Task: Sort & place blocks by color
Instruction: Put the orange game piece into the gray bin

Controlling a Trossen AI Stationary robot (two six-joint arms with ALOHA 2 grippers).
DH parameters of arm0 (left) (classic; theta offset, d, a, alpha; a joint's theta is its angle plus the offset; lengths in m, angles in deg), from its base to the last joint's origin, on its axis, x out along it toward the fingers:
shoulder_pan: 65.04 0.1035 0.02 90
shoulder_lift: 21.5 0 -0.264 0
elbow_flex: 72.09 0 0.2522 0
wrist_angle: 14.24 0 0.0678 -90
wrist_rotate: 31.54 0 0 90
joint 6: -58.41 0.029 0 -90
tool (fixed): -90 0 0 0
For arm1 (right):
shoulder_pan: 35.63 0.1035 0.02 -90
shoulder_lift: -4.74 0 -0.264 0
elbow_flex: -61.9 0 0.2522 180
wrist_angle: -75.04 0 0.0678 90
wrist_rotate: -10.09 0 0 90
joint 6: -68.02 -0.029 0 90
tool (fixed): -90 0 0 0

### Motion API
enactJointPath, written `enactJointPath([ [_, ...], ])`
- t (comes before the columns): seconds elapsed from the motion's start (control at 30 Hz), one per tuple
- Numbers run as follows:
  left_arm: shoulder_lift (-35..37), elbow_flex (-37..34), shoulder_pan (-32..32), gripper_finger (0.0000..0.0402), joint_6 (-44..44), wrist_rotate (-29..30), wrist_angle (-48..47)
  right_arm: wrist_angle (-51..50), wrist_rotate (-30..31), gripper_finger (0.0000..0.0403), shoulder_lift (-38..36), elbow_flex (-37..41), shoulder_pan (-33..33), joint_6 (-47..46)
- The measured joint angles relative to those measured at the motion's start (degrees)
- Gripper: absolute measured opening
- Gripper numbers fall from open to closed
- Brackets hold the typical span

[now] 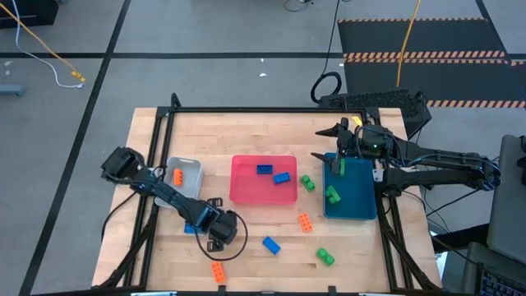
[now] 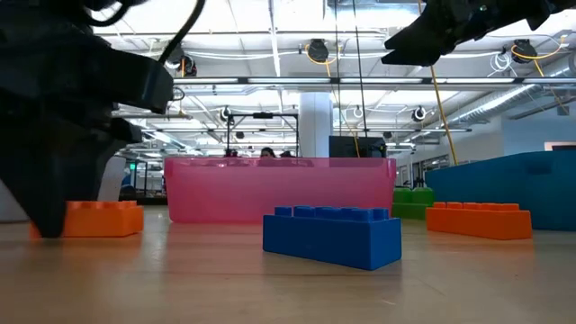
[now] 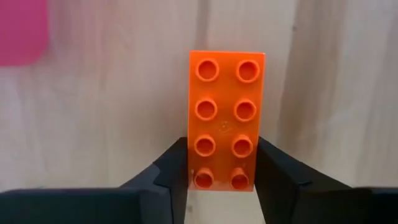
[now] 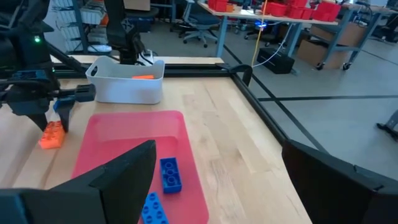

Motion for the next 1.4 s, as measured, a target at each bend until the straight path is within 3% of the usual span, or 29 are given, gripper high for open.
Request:
enactJointPath([
  [0.27,5.10,5.51,4.65,0.0136,2.87,0.64,-12.45,0.53,0.04,0.0341,0.00,0.00,0.00,-0.03],
  [0.4,11.22,8.11,6.68,0.0136,1.28,4.83,-23.02,1.43,0.02,0.0341,0.00,0.00,0.00,-0.18],
  [0.57,20.98,8.36,10.58,0.0136,-10.38,12.00,-36.22,1.50,-0.02,0.0341,0.00,0.00,0.00,-0.20],
  [0.77,28.26,8.36,13.11,0.0136,-23.70,14.20,-52.46,1.50,-0.04,0.0341,0.00,0.00,0.02,-0.25],
  [0.97,32.76,3.64,13.73,0.0136,-29.60,13.91,-52.02,1.56,-0.04,0.0341,-0.02,0.00,0.02,-0.42],
  [1.17,33.57,-7.60,16.41,0.0136,-33.56,6.06,-49.94,1.73,-0.07,0.0341,-0.01,0.00,0.02,-0.42],
  [1.27,33.53,-11.73,16.55,0.0136,-33.48,5.50,-46.35,1.90,-0.07,0.0341,0.00,0.00,0.02,-0.43],
  [1.33,33.53,-13.03,16.55,0.0153,-33.10,5.38,-43.09,2.22,-0.07,0.0341,0.00,0.00,0.02,-0.43],
  [1.4,33.57,-13.11,16.55,0.0198,-31.96,5.30,-38.99,2.66,-0.07,0.0341,0.00,0.00,0.02,-0.42],
])
